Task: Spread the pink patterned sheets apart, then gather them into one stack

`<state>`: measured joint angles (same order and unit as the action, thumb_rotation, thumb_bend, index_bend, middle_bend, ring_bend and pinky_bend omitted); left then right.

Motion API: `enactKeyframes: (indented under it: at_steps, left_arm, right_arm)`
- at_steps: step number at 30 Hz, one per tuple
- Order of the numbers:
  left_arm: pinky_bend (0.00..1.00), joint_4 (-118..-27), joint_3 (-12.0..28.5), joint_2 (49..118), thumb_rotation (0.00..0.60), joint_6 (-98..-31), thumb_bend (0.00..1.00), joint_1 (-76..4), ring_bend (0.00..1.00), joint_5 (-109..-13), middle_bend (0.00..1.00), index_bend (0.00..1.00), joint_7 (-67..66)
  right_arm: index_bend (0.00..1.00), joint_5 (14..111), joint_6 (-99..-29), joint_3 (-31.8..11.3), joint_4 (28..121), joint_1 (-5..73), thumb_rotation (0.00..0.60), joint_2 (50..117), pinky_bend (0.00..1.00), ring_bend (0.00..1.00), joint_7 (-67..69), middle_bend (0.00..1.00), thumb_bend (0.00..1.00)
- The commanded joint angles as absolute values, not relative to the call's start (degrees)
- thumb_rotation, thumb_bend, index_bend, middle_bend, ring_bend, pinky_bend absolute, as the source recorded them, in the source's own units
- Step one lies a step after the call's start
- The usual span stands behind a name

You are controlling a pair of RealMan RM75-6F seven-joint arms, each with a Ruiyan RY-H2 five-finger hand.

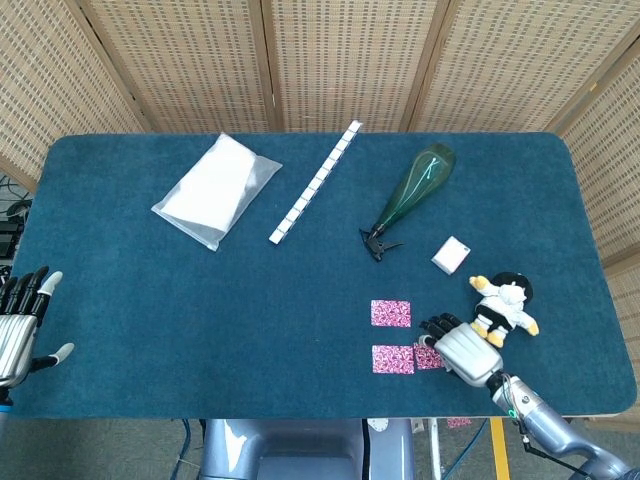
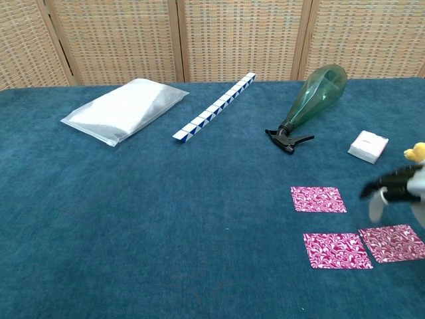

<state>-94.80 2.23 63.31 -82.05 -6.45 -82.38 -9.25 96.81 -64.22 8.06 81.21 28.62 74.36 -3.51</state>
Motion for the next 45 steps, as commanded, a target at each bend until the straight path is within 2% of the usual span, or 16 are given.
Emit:
enactKeyframes:
  at_steps: [1,3,5,10,16,21,34,40,45]
  left_arm:
    - [0.0,-94.8,2.22,63.29,0.6,-82.05,0.02,-6.44,0.0,-82.4,0.0,0.0,-9.22]
    - [0.0,-94.79,2.22,63.28,0.6,-82.03,0.02,-6.45,0.0,-82.41,0.0,0.0,-9.16]
    - [0.0,-94.77,2.21,63.27,0.6,-81.99,0.02,-6.47,0.0,-82.4,0.0,0.0,-9.15]
    - [0.0,-94.78,2.19,63.24,0.6,-81.96,0.02,-6.48,0.0,-82.43,0.0,0.0,-9.15]
    - [0.0,-94.81,2.17,63.17,0.6,-81.84,0.02,-6.51,0.0,-82.42,0.0,0.0,-9.02]
    - [0.0,-94.89,2.17,63.02,0.6,-81.57,0.02,-6.61,0.0,-82.28,0.0,0.0,-8.87]
    - [0.0,-95.1,2.05,62.66,0.6,-81.1,0.02,-6.74,0.0,-82.19,0.0,0.0,-8.59]
    - [0.0,-95.13,2.05,62.61,0.6,-81.04,0.02,-6.77,0.0,-82.17,0.0,0.0,-8.48]
    - [0.0,-95.09,2.02,62.58,0.6,-81.04,0.02,-6.78,0.0,-82.24,0.0,0.0,-8.34]
  right_arm:
    - [0.29,96.22,-67.87,4.21,80.49,28.66,0.6,74.51,0.18,0.05,0.78,0.05,0.54]
    - [0.26,95.18,-67.67,3.14,80.69,28.93,0.6,74.45,0.17,0.01,1.12,0.01,0.36]
    - [0.26,93.67,-67.02,1.95,81.1,29.23,0.6,74.59,0.16,0.0,0.81,0.0,0.28]
    - [0.26,89.28,-64.26,-0.69,81.76,30.15,0.6,76.12,0.15,0.0,-1.21,0.0,0.24]
    - [0.26,80.7,-57.59,-4.4,82.81,32.57,0.6,79.27,0.14,0.0,-6.28,0.0,0.16]
    - [0.26,75.03,-54.26,-6.13,84.67,34.02,0.6,80.98,0.14,0.0,-10.35,0.0,0.16]
    - [0.26,59.36,-50.8,-8.58,86.34,37.13,0.6,86.35,0.12,0.0,-22.39,0.0,0.17]
    - [0.26,55.16,-50.58,-8.86,85.57,38.47,0.6,87.71,0.12,0.0,-24.81,0.0,0.18]
    - [0.27,53.57,-50.76,-8.49,85.18,39.16,0.6,88.42,0.12,0.0,-26.06,0.0,0.24]
